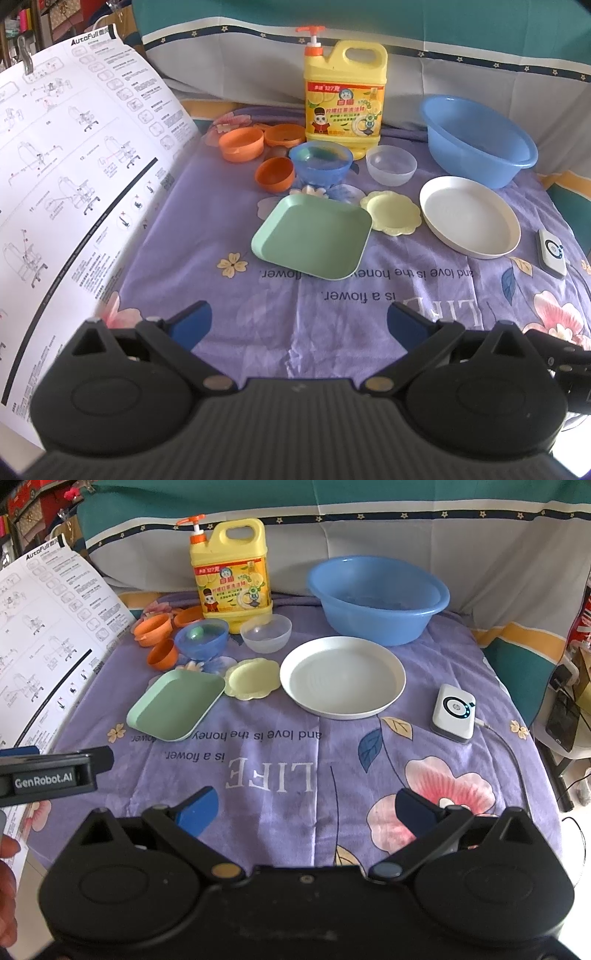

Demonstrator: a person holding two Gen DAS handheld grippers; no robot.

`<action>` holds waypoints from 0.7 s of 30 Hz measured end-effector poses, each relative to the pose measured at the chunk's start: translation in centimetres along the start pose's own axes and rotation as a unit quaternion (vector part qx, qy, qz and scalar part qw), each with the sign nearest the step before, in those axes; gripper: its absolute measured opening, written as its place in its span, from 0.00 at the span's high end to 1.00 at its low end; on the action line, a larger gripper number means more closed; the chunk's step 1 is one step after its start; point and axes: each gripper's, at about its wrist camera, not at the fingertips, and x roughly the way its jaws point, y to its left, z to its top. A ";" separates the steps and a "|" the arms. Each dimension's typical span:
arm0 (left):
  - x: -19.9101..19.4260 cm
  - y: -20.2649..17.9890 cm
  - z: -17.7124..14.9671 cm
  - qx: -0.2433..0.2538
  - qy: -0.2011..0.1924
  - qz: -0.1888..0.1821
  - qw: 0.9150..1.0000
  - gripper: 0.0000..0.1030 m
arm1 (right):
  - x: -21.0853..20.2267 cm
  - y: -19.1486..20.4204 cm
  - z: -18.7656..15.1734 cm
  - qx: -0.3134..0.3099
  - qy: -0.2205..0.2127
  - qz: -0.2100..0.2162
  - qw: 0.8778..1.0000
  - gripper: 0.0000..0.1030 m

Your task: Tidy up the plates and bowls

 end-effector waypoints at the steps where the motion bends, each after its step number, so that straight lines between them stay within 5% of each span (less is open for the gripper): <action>1: 0.0 0.0 0.0 0.000 0.000 0.000 1.000 0.00 | 0.0 0.0 0.0 0.000 0.001 0.000 1.000 0.00; 17: 2.6 -0.5 -0.1 0.003 0.018 -0.004 1.000 0.00 | 1.9 -1.1 -0.2 0.009 0.016 -0.007 1.000 0.00; 21: 3.7 -1.0 0.1 0.003 0.008 -0.035 0.999 0.00 | 3.4 -2.4 0.0 0.012 0.014 -0.008 1.000 0.00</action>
